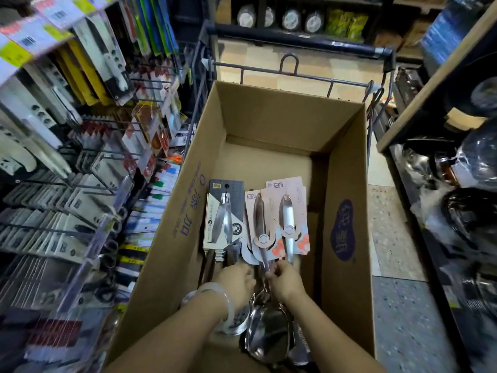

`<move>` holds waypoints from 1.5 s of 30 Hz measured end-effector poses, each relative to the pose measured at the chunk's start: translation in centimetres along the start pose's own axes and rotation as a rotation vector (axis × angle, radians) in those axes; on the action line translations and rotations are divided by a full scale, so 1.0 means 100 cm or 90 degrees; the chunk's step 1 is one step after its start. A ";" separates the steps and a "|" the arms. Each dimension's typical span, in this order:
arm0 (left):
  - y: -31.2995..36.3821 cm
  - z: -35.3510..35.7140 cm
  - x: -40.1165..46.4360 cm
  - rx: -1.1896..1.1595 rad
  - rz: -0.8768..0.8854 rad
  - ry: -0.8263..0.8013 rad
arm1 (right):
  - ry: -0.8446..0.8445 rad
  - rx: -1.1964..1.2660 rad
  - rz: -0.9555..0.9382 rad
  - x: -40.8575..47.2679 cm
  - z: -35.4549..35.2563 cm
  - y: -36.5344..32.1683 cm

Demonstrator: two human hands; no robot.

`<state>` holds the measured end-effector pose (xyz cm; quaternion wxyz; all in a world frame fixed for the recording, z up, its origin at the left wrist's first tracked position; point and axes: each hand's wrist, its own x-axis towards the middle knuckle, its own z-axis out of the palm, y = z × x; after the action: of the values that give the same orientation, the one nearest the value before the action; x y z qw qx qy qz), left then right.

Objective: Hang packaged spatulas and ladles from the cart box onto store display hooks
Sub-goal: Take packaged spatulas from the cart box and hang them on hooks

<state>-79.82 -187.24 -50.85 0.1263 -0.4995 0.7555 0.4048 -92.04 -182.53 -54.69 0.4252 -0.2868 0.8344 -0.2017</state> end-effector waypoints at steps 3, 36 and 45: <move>0.008 -0.005 0.000 -0.041 0.007 0.024 | 0.007 0.118 0.004 -0.010 -0.011 -0.002; 0.062 -0.062 -0.012 -0.767 -0.105 0.186 | -0.135 0.391 -0.079 -0.078 -0.044 -0.061; 0.057 -0.065 -0.017 -0.857 -0.124 0.136 | -0.167 0.378 -0.087 -0.080 -0.038 -0.062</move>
<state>-82.54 -189.93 -42.94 -0.2508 -0.5720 0.2991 0.7214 -89.53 -181.66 -44.25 0.5796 -0.2293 0.6563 -0.4253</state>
